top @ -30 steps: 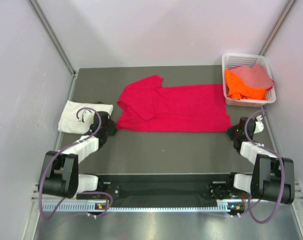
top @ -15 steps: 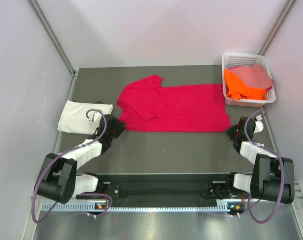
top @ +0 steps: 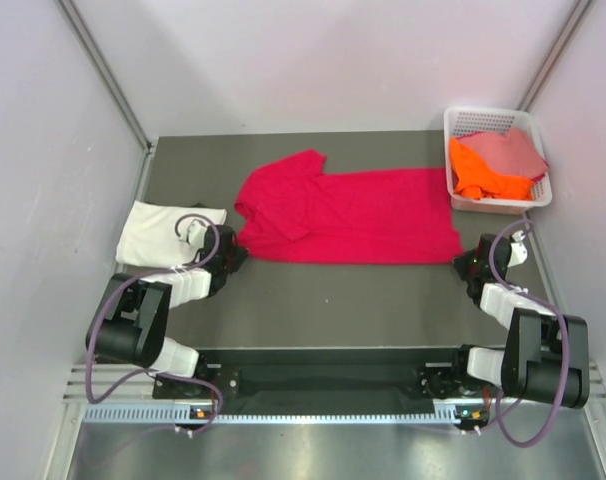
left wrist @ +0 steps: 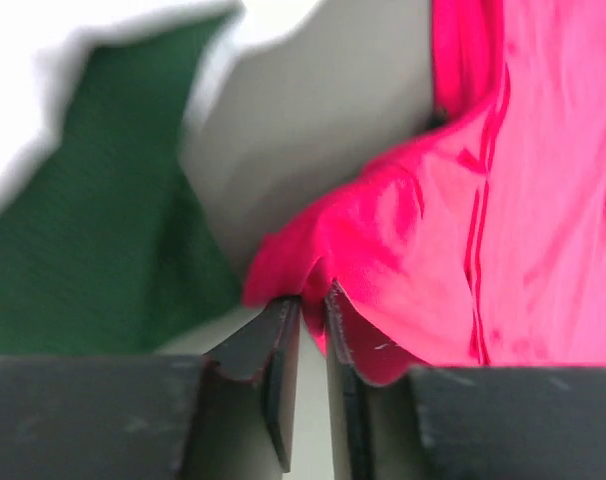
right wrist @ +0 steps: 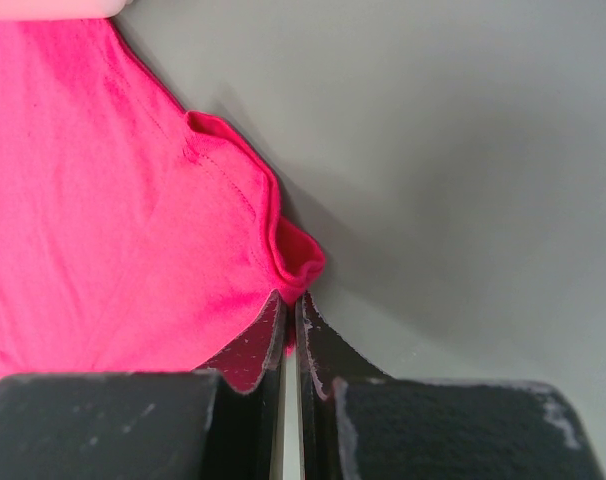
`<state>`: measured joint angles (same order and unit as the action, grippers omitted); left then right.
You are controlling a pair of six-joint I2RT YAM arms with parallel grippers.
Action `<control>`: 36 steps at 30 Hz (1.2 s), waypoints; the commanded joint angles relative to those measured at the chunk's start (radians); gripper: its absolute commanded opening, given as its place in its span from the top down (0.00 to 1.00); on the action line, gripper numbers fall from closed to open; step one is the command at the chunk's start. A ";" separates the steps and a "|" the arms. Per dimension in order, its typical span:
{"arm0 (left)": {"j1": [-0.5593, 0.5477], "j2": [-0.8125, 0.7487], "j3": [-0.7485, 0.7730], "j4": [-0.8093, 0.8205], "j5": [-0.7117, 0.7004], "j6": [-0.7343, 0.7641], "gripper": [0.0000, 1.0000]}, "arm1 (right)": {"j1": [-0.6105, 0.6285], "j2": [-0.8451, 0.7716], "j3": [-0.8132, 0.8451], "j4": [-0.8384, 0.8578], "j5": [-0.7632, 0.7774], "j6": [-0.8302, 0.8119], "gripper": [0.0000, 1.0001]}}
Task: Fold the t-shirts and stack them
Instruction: Fold the tshirt
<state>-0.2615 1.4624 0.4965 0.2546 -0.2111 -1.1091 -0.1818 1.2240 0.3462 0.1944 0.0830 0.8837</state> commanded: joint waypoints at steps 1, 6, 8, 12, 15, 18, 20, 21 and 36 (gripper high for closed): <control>0.063 -0.019 0.036 -0.024 -0.076 0.043 0.81 | -0.012 -0.020 0.000 0.039 0.006 0.003 1.00; 0.122 -0.146 0.014 -0.139 -0.166 0.075 0.82 | -0.013 -0.027 -0.001 0.036 0.012 0.006 1.00; 0.122 -0.180 0.014 -0.155 -0.166 0.092 0.83 | -0.013 -0.031 0.000 0.034 0.014 0.004 1.00; 0.120 -0.235 0.022 -0.161 -0.103 0.109 0.79 | -0.013 -0.032 -0.001 0.033 0.012 0.003 1.00; 0.108 -0.246 0.005 -0.126 -0.013 0.097 0.71 | -0.013 -0.032 0.001 0.033 0.011 0.003 1.00; 0.067 -0.237 -0.021 -0.077 0.021 0.069 0.68 | -0.013 -0.027 0.000 0.034 0.008 0.003 1.00; 0.042 -0.220 -0.021 -0.060 0.022 0.058 0.66 | -0.013 -0.026 0.001 0.036 0.006 0.003 1.00; 0.038 -0.191 -0.015 -0.054 0.029 0.054 0.64 | -0.012 -0.024 0.000 0.036 0.006 0.003 1.00; 0.030 0.051 0.040 0.058 0.095 0.002 0.63 | -0.015 -0.017 0.002 0.043 -0.002 0.003 1.00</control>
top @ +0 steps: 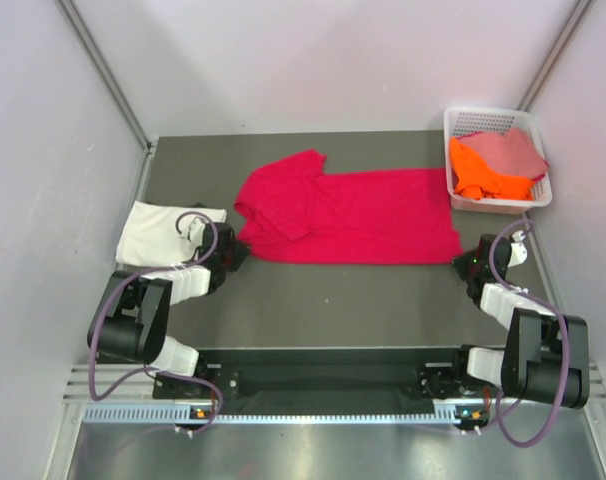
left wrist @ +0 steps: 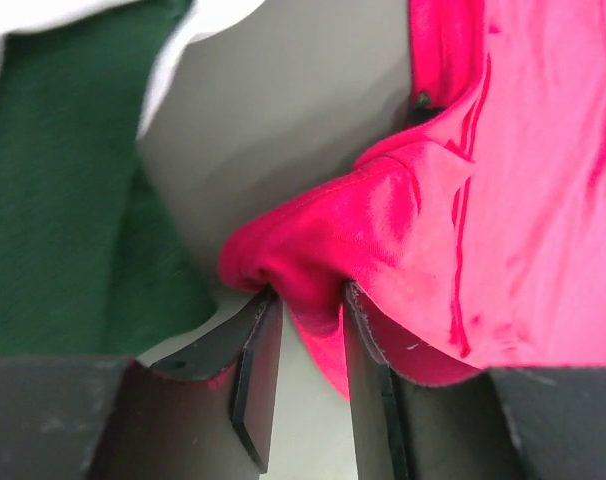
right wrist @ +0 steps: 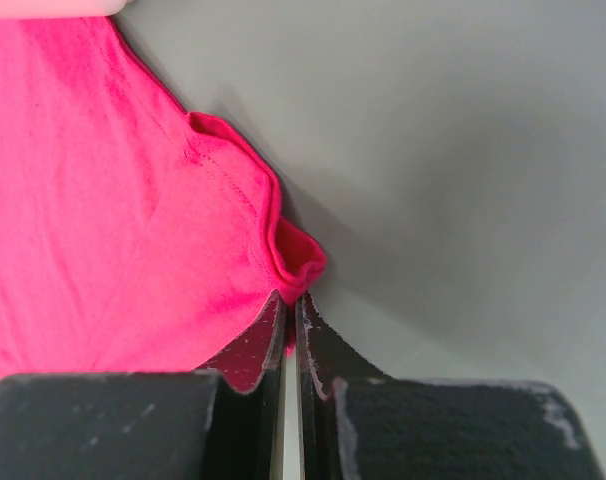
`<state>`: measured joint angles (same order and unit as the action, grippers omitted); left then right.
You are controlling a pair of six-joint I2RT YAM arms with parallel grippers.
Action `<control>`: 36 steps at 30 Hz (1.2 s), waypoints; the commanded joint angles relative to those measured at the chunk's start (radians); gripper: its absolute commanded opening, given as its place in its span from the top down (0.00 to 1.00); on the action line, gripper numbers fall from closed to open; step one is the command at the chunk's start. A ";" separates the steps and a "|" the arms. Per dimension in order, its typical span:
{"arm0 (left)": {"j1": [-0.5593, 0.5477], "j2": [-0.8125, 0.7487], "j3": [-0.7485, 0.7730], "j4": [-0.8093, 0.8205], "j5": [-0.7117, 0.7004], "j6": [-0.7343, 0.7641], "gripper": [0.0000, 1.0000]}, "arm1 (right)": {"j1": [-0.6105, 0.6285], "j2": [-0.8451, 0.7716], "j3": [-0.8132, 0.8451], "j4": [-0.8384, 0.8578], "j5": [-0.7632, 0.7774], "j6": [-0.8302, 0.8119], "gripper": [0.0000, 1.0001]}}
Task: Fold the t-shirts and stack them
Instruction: Fold the tshirt
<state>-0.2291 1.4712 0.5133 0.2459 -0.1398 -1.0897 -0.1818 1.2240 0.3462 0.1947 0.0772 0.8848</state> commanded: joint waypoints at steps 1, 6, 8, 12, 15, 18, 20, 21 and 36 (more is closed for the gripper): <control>-0.003 0.050 0.030 0.067 0.022 -0.022 0.63 | -0.013 -0.015 0.004 0.043 0.003 0.002 1.00; -0.003 0.060 0.036 0.038 0.000 -0.030 0.73 | -0.013 -0.020 0.002 0.043 0.004 0.000 1.00; -0.003 0.054 0.034 0.020 -0.009 -0.033 0.85 | -0.013 -0.020 0.002 0.041 0.004 0.000 1.00; -0.003 0.034 0.050 -0.046 -0.026 -0.032 1.00 | -0.013 -0.026 0.005 0.037 0.003 -0.004 1.00; -0.001 0.014 0.079 -0.114 -0.050 -0.015 1.00 | -0.013 -0.046 0.011 0.013 0.004 -0.010 1.00; 0.013 -0.008 0.149 -0.161 -0.050 0.008 1.00 | -0.013 -0.076 0.048 -0.056 0.003 -0.004 1.00; 0.033 -0.026 0.189 -0.210 -0.037 0.022 1.00 | -0.013 -0.104 0.102 -0.093 -0.008 0.003 1.00; 0.040 -0.035 0.239 -0.227 -0.035 0.037 1.00 | -0.013 -0.135 0.128 -0.147 -0.013 0.005 1.00; 0.085 -0.172 0.253 -0.396 0.038 0.160 1.00 | -0.027 -0.333 0.130 -0.319 -0.033 0.005 1.00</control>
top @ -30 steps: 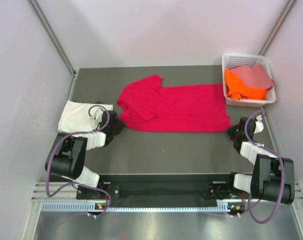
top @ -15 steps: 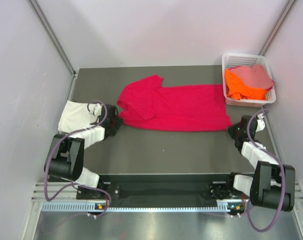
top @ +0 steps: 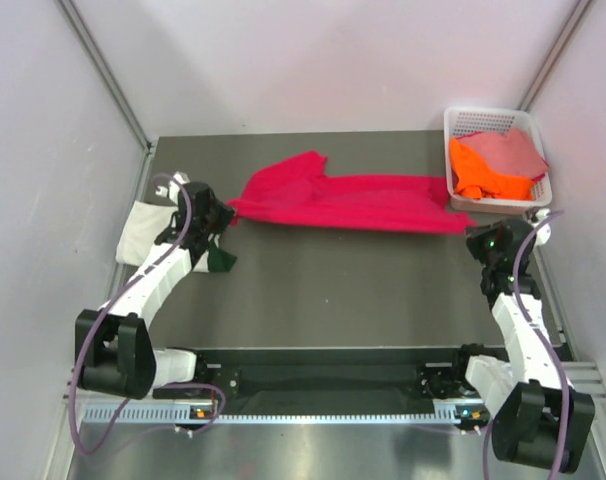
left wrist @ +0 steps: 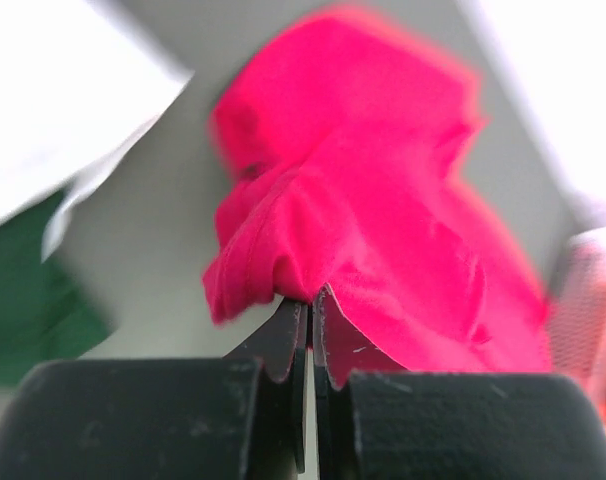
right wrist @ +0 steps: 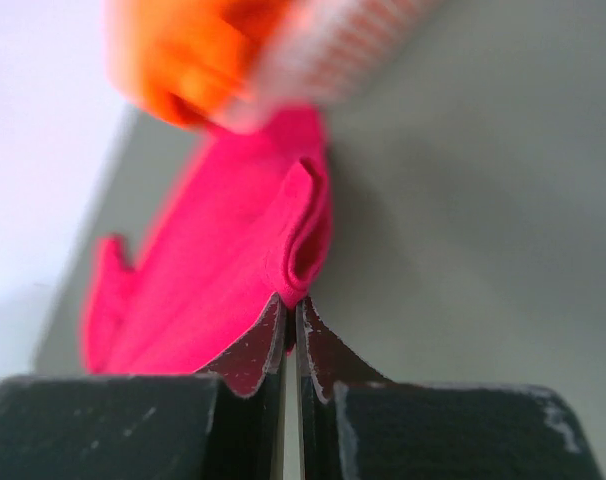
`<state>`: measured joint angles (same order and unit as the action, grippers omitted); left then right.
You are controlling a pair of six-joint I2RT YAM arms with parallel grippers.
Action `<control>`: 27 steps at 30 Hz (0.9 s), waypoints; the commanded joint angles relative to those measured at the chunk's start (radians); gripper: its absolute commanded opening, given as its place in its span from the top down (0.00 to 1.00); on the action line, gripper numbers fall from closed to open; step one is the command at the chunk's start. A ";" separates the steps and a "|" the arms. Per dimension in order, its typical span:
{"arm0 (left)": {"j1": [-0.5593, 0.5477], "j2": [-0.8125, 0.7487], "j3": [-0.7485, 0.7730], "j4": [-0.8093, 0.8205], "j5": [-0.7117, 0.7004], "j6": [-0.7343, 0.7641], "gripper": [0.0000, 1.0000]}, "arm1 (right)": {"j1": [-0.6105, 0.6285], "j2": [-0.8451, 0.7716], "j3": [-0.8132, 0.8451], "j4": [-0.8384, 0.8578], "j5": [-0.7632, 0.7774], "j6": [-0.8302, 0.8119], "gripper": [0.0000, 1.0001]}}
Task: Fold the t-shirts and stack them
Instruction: Fold the tshirt
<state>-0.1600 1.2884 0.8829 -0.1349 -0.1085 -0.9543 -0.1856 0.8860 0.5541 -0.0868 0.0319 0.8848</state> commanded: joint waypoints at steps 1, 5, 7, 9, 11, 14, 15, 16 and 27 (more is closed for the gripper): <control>0.016 0.011 -0.140 -0.002 0.016 0.023 1.00 | -0.025 -0.002 -0.121 -0.033 0.011 0.008 1.00; 0.016 0.008 -0.179 0.006 0.030 0.031 1.00 | -0.026 -0.048 -0.143 -0.047 0.023 -0.012 1.00; 0.016 0.008 -0.165 -0.012 0.032 0.037 1.00 | -0.026 -0.076 -0.126 -0.073 0.039 -0.026 1.00; 0.016 0.003 -0.147 -0.022 0.030 0.049 1.00 | -0.026 -0.091 -0.111 -0.090 0.049 -0.032 1.00; 0.016 0.003 -0.140 -0.031 0.023 0.057 1.00 | -0.026 -0.093 -0.111 -0.094 0.049 -0.035 1.00; 0.016 0.003 -0.142 -0.031 0.018 0.065 1.00 | -0.026 -0.082 -0.118 -0.093 0.046 -0.035 1.00; 0.016 0.003 -0.150 -0.029 0.021 0.066 1.00 | -0.026 -0.073 -0.125 -0.090 0.045 -0.035 1.00; 0.016 0.003 -0.154 -0.029 0.024 0.068 1.00 | -0.028 -0.067 -0.129 -0.087 0.042 -0.037 1.00; 0.016 0.014 -0.295 -0.011 0.066 0.040 1.00 | -0.029 -0.068 -0.214 -0.087 0.042 -0.032 1.00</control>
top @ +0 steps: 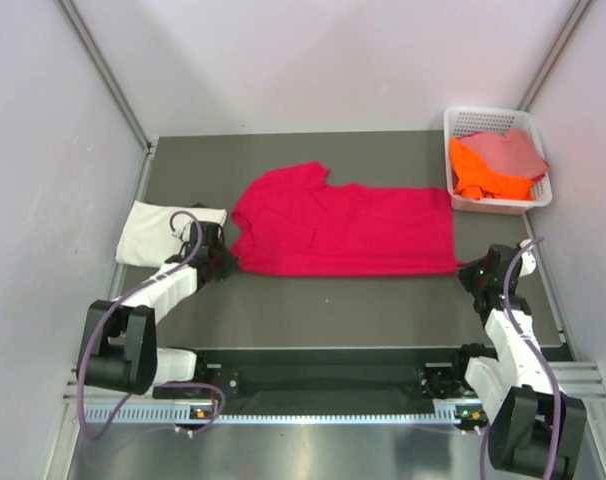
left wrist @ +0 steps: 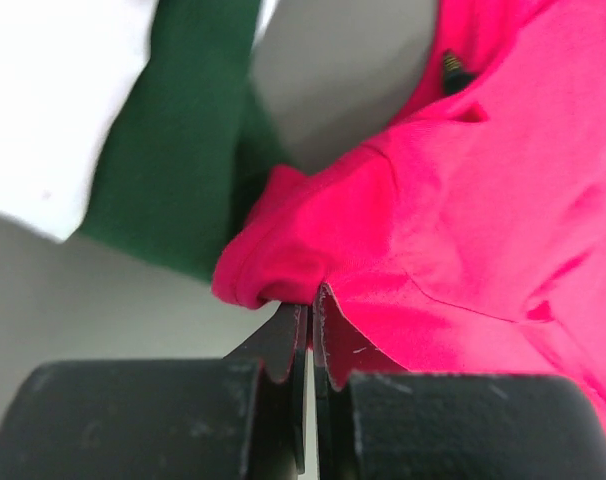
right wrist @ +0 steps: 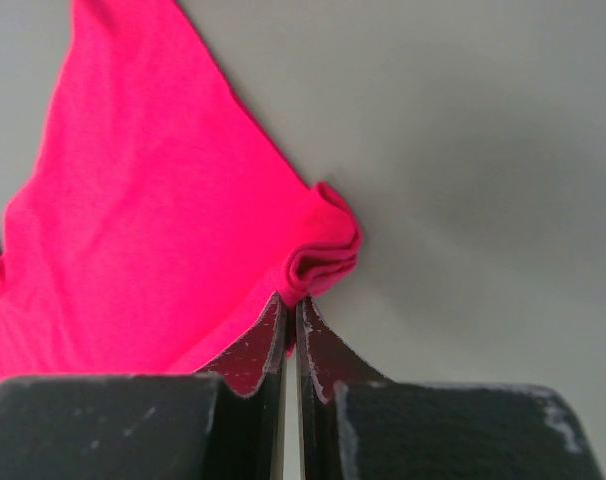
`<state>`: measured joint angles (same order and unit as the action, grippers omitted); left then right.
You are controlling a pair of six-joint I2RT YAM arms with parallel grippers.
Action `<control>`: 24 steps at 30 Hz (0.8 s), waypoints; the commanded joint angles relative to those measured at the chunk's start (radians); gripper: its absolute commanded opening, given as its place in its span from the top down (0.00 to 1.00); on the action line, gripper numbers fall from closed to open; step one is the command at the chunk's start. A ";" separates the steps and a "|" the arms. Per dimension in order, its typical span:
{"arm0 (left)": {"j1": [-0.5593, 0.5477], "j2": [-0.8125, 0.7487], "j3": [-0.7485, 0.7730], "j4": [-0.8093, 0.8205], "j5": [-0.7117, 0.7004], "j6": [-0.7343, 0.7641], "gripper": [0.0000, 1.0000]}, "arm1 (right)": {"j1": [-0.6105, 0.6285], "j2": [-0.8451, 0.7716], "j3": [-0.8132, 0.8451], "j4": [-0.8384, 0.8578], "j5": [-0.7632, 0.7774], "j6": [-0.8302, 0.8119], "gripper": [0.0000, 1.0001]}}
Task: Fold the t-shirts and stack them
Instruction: Fold the tshirt
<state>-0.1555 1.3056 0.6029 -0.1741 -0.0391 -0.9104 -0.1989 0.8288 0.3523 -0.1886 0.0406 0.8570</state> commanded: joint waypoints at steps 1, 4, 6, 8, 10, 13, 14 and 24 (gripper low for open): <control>0.011 0.012 -0.011 0.034 -0.004 -0.004 1.00 | -0.016 -0.005 -0.009 0.020 0.031 0.004 1.00; 0.011 0.061 0.067 0.006 0.010 0.008 1.00 | -0.016 0.045 0.052 0.041 0.013 0.016 1.00; 0.013 0.092 0.188 -0.036 0.007 0.021 1.00 | -0.016 0.099 0.152 0.026 -0.008 0.022 1.00; 0.013 0.118 0.308 -0.113 -0.002 0.037 1.00 | -0.016 0.139 0.221 -0.004 -0.024 0.019 1.00; 0.013 0.097 0.350 -0.143 -0.021 0.044 1.00 | -0.017 0.144 0.289 -0.015 -0.038 0.010 1.00; 0.013 0.031 0.331 -0.151 -0.061 0.054 1.00 | -0.017 0.107 0.269 -0.017 -0.016 -0.006 1.00; 0.013 0.017 0.281 -0.147 -0.070 0.059 1.00 | -0.019 0.084 0.246 -0.017 -0.007 -0.006 1.00; 0.013 -0.115 -0.109 -0.028 -0.018 -0.008 1.00 | -0.053 -0.109 -0.093 -0.044 0.044 0.037 1.00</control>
<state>-0.1524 1.2385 0.5137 -0.2604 -0.0402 -0.9020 -0.2344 0.7891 0.2592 -0.2497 0.0200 0.8848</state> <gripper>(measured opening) 0.022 0.014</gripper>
